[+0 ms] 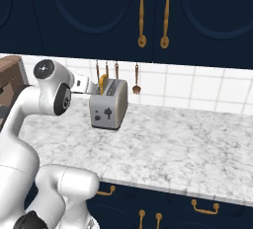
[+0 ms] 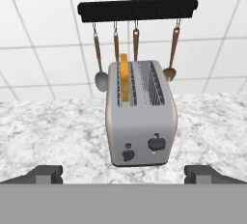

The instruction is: Start the toaster. Once the lever pops up, take the bread to the plate on the dining counter.

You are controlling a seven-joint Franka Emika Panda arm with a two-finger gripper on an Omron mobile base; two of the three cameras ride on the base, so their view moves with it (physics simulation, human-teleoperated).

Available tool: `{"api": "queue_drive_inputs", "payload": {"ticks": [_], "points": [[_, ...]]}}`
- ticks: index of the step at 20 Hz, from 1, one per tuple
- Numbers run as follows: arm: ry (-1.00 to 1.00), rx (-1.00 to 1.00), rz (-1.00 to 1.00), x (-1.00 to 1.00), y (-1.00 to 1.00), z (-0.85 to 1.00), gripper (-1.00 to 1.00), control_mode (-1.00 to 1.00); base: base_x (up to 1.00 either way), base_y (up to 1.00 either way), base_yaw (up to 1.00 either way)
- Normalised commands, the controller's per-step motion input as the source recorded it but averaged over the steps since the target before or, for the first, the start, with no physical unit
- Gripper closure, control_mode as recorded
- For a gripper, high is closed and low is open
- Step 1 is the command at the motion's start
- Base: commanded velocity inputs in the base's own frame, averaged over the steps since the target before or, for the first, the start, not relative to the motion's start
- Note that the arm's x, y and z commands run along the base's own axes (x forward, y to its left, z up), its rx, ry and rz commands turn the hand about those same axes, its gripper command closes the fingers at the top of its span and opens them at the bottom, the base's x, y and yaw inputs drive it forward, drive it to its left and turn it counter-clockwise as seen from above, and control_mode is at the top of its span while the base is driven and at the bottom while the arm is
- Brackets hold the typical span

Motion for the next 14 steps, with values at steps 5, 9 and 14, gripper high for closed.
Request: {"api": "queue_drive_inputs", "payload": {"ticks": [5, 9, 14], "points": [[0.06, 0.00, 0.00, 0.45, -0.09, -0.28, -1.00, -1.00, 0.00, 0.00, 0.00], [0.01, 0.00, 0.00, 0.62, -0.05, -0.20, -1.00, -1.00, 0.00, 0.00, 0.00], [0.00, 0.00, 0.00, 0.62, 0.00, -0.28, -1.00, -1.00, 0.00, 0.00, 0.00]]}}
